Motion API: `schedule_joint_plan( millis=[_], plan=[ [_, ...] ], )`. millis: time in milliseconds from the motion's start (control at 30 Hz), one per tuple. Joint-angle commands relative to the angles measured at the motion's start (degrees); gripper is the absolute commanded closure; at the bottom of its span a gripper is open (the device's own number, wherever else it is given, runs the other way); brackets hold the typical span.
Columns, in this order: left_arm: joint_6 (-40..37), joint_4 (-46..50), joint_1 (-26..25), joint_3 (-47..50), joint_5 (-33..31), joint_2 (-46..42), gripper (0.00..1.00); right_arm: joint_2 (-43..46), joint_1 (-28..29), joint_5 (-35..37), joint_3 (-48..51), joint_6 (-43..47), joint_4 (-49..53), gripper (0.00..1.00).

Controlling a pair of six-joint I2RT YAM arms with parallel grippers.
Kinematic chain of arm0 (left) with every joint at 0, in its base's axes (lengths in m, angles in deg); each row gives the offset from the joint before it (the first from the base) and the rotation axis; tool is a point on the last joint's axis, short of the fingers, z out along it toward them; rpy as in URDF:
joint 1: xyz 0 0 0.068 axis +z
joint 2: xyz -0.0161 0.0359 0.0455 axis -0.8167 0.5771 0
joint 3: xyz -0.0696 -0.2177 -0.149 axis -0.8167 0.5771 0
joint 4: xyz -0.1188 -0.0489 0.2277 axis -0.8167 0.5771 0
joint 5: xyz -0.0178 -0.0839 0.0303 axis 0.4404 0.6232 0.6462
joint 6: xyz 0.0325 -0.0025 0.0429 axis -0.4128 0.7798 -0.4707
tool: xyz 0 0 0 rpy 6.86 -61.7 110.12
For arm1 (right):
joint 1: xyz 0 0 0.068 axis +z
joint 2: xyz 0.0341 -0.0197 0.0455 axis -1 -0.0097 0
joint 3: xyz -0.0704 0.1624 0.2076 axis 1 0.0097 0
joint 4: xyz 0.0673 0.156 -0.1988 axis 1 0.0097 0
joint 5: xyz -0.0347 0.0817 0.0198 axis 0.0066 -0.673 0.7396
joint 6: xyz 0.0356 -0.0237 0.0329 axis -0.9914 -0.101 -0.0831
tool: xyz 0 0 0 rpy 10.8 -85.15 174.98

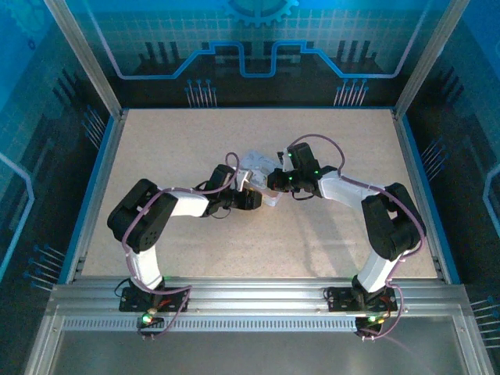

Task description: Unlock the padlock with the key

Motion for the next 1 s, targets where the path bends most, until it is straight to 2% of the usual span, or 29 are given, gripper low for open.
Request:
schedule_joint_plan(
  millis=[0, 500, 967],
  plan=[
    [0.8, -1.3, -0.4, -1.82, 1.06, 1.14, 0.49, -2.75, 0.72, 2.0, 0.48, 0.95, 6.49, 1.0],
    [1.44, -1.02, -0.41, -2.48, 0.61, 1.62, 0.59, -2.55, 0.97, 1.82, 0.61, 0.94, 6.3, 1.0],
    [2.67, -1.25, -0.36, -3.32, 0.08, 2.12, 0.6, -2.48, 1.32, 1.91, 0.51, 0.85, 6.48, 1.0]
  ],
)
